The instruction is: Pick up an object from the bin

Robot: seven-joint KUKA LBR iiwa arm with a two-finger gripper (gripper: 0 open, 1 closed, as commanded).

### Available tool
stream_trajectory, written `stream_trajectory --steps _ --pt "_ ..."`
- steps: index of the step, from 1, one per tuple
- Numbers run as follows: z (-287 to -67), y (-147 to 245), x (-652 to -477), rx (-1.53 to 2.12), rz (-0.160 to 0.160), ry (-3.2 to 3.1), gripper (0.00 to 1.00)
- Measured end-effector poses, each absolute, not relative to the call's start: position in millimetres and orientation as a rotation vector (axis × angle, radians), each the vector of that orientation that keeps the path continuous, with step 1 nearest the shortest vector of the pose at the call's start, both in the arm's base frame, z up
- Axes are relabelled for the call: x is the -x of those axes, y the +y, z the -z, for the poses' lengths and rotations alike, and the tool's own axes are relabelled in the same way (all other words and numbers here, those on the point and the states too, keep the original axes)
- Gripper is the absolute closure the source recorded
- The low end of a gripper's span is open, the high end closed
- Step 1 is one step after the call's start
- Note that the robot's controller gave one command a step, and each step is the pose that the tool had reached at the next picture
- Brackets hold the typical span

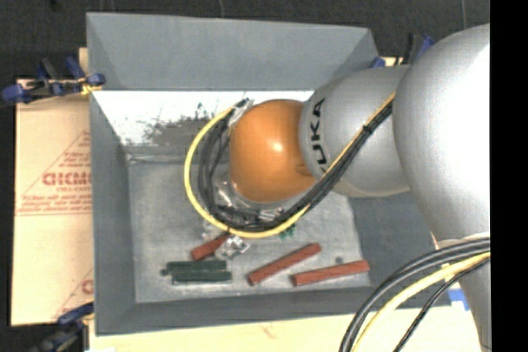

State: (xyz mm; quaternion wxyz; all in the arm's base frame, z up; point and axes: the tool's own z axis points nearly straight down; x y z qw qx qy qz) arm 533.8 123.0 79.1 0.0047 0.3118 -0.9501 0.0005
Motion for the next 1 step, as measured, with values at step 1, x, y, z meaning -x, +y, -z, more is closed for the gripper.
stream_trajectory --steps 1 --pt "-166.0 172.8 -539.2 -1.595 0.003 -2.712 1.00"
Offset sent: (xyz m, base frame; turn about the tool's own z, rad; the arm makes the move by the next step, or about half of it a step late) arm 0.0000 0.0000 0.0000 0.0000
